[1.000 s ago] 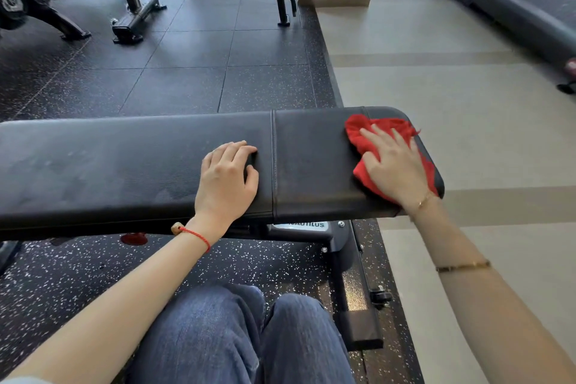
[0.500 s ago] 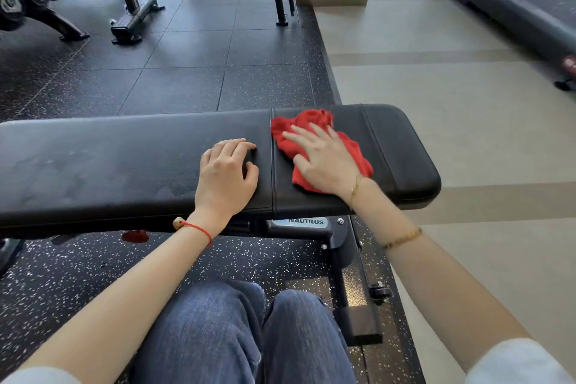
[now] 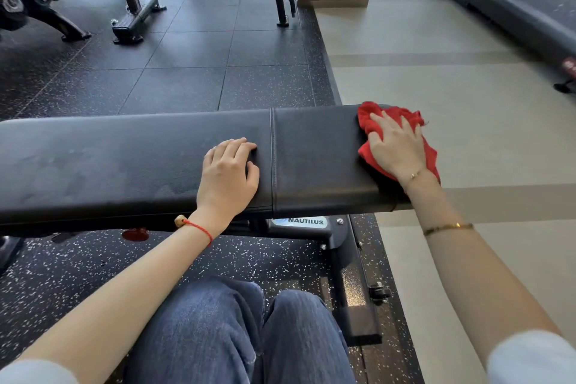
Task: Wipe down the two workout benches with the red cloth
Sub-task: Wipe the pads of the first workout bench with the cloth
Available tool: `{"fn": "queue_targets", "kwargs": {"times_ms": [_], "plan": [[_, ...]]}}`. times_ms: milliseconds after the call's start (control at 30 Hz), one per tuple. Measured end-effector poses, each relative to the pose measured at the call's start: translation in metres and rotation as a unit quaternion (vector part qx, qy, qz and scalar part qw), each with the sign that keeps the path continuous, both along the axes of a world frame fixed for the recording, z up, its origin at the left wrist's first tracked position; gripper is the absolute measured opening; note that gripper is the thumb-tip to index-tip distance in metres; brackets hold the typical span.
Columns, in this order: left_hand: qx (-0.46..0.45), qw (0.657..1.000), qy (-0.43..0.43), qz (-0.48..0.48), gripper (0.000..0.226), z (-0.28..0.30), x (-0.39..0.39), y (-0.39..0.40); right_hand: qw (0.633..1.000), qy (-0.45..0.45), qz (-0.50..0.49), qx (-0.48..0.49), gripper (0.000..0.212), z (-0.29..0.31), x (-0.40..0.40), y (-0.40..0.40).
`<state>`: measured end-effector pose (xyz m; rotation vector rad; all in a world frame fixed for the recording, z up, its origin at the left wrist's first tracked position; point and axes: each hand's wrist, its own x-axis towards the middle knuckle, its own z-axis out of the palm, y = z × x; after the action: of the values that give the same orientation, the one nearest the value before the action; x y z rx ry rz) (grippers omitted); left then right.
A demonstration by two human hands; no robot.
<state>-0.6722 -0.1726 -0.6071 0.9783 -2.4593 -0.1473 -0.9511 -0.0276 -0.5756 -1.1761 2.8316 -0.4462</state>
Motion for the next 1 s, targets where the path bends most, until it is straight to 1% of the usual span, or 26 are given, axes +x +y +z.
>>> {"fn": "queue_targets", "kwargs": {"times_ms": [67,167,267,367,467,567,700,767,833,900,1000], "plan": [[-0.003,1.0,-0.002,0.0,0.032,0.001,0.0,0.0,0.999,-0.004,0.035,0.022,0.051,0.005,0.002,-0.024],[-0.001,1.0,0.003,0.003,0.032,0.001,-0.001,0.0,0.991,0.024,0.124,0.034,0.05,0.009,0.036,-0.056],[0.004,1.0,0.016,0.008,0.032,0.0,0.0,-0.001,0.971,0.029,0.237,0.018,0.05,0.007,0.093,-0.071],[0.02,0.999,0.032,0.005,0.032,0.001,0.001,-0.001,0.954,0.005,0.3,-0.01,0.051,0.003,0.124,-0.061],[0.033,0.999,0.037,0.007,0.03,0.005,0.006,-0.002,0.951,-0.01,0.309,-0.028,0.054,0.001,0.121,-0.042],[0.017,0.999,0.041,0.013,0.029,0.013,0.019,-0.011,0.956,-0.016,0.29,-0.026,0.054,0.0,0.111,-0.043],[-0.003,0.998,0.036,0.054,0.029,0.017,0.056,-0.035,0.967,-0.009,0.254,-0.007,0.051,0.0,0.113,-0.081],[-0.019,0.996,0.03,0.083,0.029,0.015,0.077,-0.049,0.968,-0.006,0.251,0.005,0.051,0.002,0.123,-0.106],[-0.024,0.993,0.028,0.114,0.029,0.01,0.094,-0.06,0.961,-0.002,0.278,0.019,0.052,0.004,0.143,-0.127],[-0.015,0.989,0.033,0.142,0.031,0.006,0.104,-0.067,0.946,-0.001,0.324,0.023,0.052,0.005,0.171,-0.139],[0.006,0.986,0.046,0.161,0.034,0.002,0.104,-0.069,0.923,-0.003,0.384,0.001,0.054,0.001,0.21,-0.131]]}}
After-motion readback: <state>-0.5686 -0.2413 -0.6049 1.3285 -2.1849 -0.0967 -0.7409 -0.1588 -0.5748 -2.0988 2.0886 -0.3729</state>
